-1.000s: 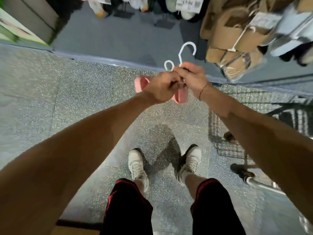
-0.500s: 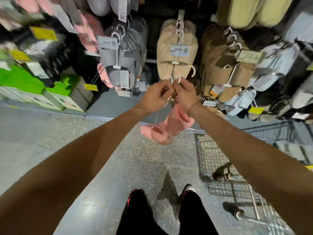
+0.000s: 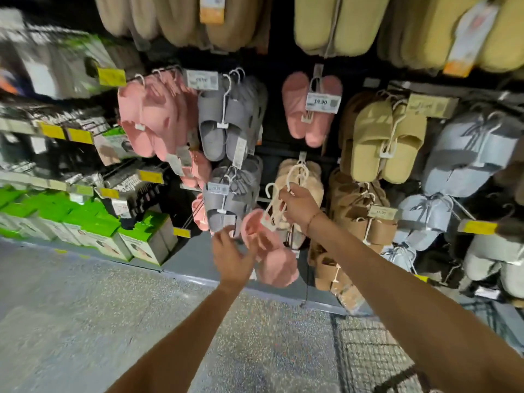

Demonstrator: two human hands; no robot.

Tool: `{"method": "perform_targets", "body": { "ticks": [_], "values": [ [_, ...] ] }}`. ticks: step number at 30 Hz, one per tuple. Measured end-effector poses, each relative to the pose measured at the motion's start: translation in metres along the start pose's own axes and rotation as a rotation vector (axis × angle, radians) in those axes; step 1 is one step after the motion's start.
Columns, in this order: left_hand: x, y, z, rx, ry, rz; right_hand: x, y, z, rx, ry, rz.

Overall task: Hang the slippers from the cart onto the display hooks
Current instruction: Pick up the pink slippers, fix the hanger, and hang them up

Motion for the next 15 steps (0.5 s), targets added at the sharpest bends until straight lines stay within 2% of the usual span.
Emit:
{"method": "perform_targets", "body": {
  "ticks": [2, 3, 5, 7, 9, 12, 15],
  "values": [
    [0.002, -0.018, 0.006, -0.125, -0.043, -0.256, 0.0, -0.026, -0.007, 0.031, 0.002, -0.047],
    [0.004, -0.02, 0.013, -0.273, -0.081, -0.341, 0.001, -0.038, -0.011, 0.045, 0.003, -0.069],
    [0.016, -0.013, 0.031, -0.545, -0.166, -0.431, 0.002, -0.064, -0.023, 0.056, 0.001, -0.105],
    [0.026, -0.002, 0.047, -0.584, -0.315, -0.499, 0.003, -0.086, -0.038, 0.062, 0.01, -0.121],
    [0.036, 0.011, 0.058, -0.569, -0.416, -0.477, 0.001, -0.105, -0.052, 0.076, 0.012, -0.132],
    [0.05, 0.045, 0.063, -0.612, -0.414, -0.308, -0.005, -0.133, -0.068, 0.101, -0.009, -0.156],
    [0.05, 0.079, 0.07, -0.683, -0.419, -0.25, -0.007, -0.154, -0.086, 0.082, -0.035, -0.207]
  ]
}}
Point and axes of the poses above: each hand's wrist, its own x-axis towards the middle knuckle, its own z-axis out of the palm, y = z × x, the point moved 6 cm from there along x, towards the middle knuckle, and after that the axes turned 5 degrees about -y, right-handed, at the moved point
